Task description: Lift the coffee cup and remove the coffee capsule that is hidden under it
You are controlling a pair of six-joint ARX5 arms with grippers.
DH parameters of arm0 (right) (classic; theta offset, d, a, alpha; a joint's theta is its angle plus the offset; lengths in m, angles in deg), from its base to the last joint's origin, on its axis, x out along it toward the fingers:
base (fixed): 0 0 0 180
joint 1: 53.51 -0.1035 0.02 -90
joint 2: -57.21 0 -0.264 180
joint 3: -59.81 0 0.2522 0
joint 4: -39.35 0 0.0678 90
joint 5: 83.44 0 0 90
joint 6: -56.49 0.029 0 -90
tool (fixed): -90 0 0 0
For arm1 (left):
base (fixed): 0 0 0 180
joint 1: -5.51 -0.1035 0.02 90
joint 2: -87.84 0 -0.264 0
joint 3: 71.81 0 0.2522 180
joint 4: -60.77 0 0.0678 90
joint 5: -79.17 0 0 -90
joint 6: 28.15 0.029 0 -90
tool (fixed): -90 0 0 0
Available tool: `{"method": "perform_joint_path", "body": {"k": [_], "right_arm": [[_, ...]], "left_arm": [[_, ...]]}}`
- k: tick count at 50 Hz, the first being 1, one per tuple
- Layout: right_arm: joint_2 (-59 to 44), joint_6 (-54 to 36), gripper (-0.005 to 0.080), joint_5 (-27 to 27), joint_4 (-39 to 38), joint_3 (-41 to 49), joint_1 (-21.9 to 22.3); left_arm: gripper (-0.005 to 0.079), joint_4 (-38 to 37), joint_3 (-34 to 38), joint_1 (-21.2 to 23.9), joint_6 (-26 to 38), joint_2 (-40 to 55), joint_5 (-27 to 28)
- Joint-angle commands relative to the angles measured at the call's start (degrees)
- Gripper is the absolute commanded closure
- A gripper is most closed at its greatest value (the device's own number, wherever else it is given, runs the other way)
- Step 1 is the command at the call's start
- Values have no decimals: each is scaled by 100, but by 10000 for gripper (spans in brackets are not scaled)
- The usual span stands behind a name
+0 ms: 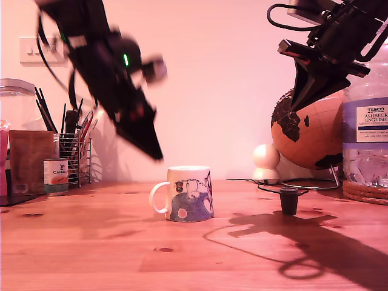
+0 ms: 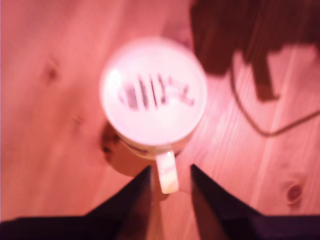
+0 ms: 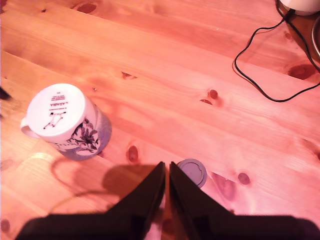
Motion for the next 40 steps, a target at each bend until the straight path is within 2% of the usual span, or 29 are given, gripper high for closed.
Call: {"method": "perform_joint_path", "body": {"k": [1,5,11,25,40], "right_arm": [[13,4,765,153,-26,48,4],[13,4,765,389,-28,48,-4],[37,2,765,420,-48,48,-87],[387,-13,765,407,-363,48,-352],[444,11,765,339,-455,48,-525]], "left_arm": [[759,-74,-66,-57,-46,-114,20],[762,-122,-66,-66,-164,-251,57],[762,-81,-66,-81,-483,-511,149],[762,566,-66,-118,-990,-1198,855],[762,774,-66,-105,-1097,-1480,905]]}}
